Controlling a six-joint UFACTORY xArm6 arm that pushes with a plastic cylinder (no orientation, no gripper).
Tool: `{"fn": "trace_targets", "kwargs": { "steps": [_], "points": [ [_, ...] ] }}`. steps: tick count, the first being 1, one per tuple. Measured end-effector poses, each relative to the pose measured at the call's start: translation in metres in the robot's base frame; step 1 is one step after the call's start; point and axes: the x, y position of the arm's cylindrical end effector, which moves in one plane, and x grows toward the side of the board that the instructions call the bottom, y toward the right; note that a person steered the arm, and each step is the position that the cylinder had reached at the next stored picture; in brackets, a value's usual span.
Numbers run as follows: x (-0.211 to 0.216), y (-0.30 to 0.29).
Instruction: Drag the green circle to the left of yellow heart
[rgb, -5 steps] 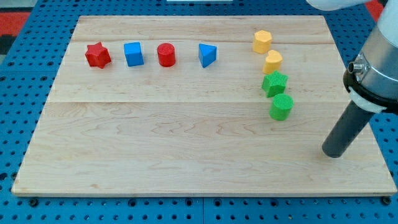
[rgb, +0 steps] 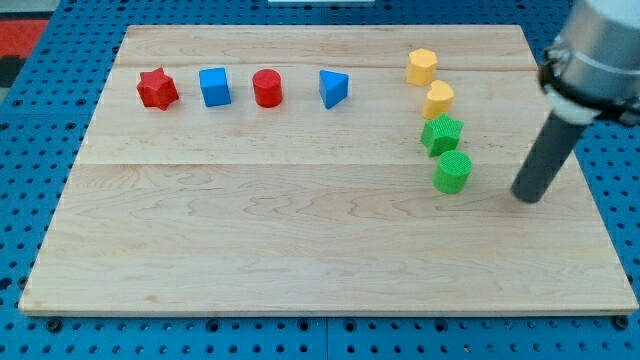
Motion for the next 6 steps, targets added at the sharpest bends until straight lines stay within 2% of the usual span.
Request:
{"fn": "trace_targets", "kwargs": {
  "steps": [2,3,4,5,6],
  "points": [
    [-0.003,-0.073],
    [-0.025,-0.078],
    [-0.035,-0.129],
    [-0.024,-0.168],
    [0.024,-0.179]
  ]
}}
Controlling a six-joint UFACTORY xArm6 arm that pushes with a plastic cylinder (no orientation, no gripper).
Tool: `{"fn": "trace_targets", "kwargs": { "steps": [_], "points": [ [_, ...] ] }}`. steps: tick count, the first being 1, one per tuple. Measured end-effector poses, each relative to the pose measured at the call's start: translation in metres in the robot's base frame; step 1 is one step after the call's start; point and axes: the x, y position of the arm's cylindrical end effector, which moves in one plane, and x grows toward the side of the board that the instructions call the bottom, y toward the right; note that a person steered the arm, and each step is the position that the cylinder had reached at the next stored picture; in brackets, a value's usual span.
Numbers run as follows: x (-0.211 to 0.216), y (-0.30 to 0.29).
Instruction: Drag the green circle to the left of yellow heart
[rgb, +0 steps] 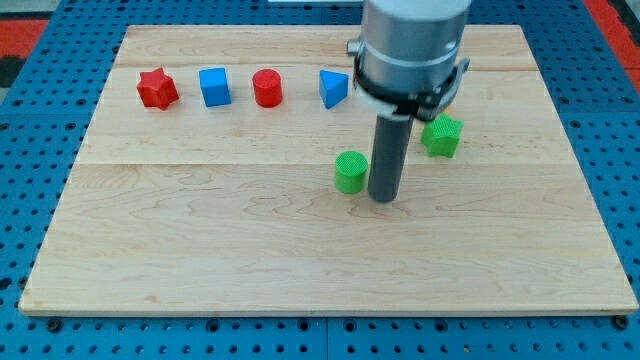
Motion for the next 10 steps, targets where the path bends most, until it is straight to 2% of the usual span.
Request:
{"fn": "trace_targets", "kwargs": {
  "steps": [1,2,3,4,5,6,7,8,9,10],
  "points": [
    [-0.033,-0.057],
    [-0.032,0.014],
    [-0.007,0.035],
    [-0.045,0.037],
    [-0.097,-0.042],
    [-0.119,-0.022],
    [-0.113,0.006],
    [-0.081,-0.005],
    [-0.103,0.044],
    [-0.127,0.042]
  ]
}}
